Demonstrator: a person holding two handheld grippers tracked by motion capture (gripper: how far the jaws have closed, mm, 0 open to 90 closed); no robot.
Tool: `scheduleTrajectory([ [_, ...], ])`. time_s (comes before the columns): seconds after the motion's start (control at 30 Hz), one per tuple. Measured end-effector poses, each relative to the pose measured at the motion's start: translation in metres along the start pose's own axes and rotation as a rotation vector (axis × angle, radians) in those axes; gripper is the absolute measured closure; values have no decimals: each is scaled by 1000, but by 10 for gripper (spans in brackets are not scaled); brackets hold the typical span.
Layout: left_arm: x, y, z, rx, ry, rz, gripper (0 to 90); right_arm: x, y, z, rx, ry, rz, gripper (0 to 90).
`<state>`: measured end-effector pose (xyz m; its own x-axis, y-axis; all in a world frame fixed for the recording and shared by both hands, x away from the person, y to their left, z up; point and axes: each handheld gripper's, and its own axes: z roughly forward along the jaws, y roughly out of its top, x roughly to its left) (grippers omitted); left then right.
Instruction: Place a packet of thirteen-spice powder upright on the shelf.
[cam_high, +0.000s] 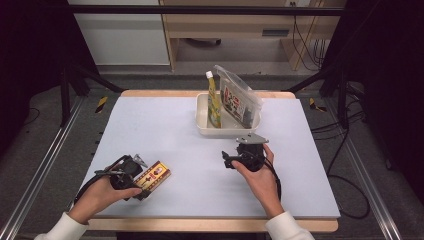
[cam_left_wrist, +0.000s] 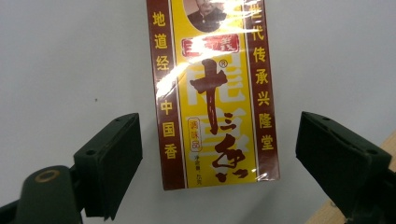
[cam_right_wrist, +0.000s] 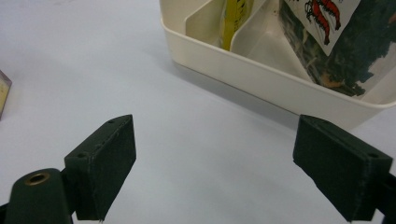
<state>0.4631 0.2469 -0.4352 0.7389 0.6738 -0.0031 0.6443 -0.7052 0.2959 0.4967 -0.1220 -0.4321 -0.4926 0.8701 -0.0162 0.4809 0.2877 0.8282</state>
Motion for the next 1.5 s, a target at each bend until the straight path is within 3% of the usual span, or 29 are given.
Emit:
scheduleTrajectory([
  [0.2,4,2,7,22,-13,-10,204,2,-1,2,14,11,-11,136],
  [0.4,3,5,13,44,-15,5,273,3,-1,2,16,14,-14,136],
  [0.7,-2,8,13,56,22,47,315,4,-1,2,12,20,-12,137],
  [0.8,-3,11,9,43,57,79,319,5,-1,2,10,23,-13,137],
  [0.97,-4,20,-3,-8,55,124,320,8,1,1,2,47,3,143],
  [1.17,-10,45,-8,-52,57,208,319,13,5,0,-7,98,33,155],
  [1.5,-17,80,-4,-104,79,310,319,8,9,-2,12,85,30,192],
])
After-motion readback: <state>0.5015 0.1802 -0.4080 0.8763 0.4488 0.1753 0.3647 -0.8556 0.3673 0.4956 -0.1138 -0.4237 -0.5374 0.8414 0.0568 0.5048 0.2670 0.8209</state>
